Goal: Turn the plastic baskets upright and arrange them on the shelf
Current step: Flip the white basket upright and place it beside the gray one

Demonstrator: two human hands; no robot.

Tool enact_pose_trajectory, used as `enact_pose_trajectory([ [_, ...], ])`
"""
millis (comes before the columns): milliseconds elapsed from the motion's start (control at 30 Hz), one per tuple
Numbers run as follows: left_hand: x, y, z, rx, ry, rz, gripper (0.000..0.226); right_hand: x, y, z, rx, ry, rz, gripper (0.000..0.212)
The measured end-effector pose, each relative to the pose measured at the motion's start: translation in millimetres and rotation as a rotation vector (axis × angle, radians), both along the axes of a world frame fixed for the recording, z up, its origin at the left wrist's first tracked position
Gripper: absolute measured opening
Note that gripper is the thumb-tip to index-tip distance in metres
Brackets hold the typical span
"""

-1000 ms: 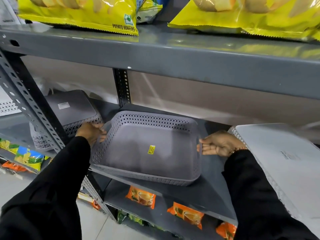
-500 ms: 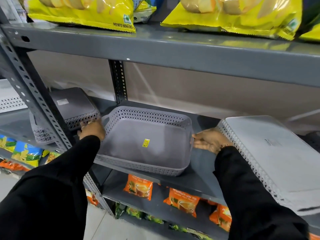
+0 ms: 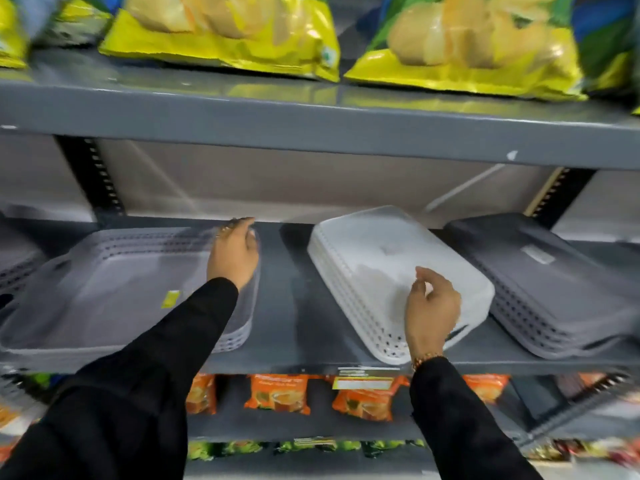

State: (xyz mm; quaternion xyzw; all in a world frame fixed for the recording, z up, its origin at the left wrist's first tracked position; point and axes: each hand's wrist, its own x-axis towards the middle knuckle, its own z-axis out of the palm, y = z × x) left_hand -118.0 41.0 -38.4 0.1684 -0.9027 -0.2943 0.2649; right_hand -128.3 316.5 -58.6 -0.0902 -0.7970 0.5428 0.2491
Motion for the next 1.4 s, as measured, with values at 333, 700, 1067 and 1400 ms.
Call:
enact_pose_trajectory([
  [333, -132.5, 66.2, -7.4, 0.329, -0.334, -0.167, 0.044, -32.7, 64.5, -48.5, -0.444, -0.426, -0.39, 0.05],
  [700, -158.7, 56.1, -12.8, 0.492, -0.668, -0.167, 0.077, -77.5, 84.0, -49.1, -0.535, -0.622, -0.206, 0.069],
  [1067, -152.3, 25.4, 10.5, 0.936, -0.466, -0.122, 0.058, -101.6, 62.0, 3.4, -0.524, -0.047, -0.11, 0.058],
  [1400, -102.8, 13.1, 29.0, 1.34, -0.383, -0.293, 0.03, -101.1, 90.7, 19.5, -0.513, 0.034, 0.175, 0.026],
])
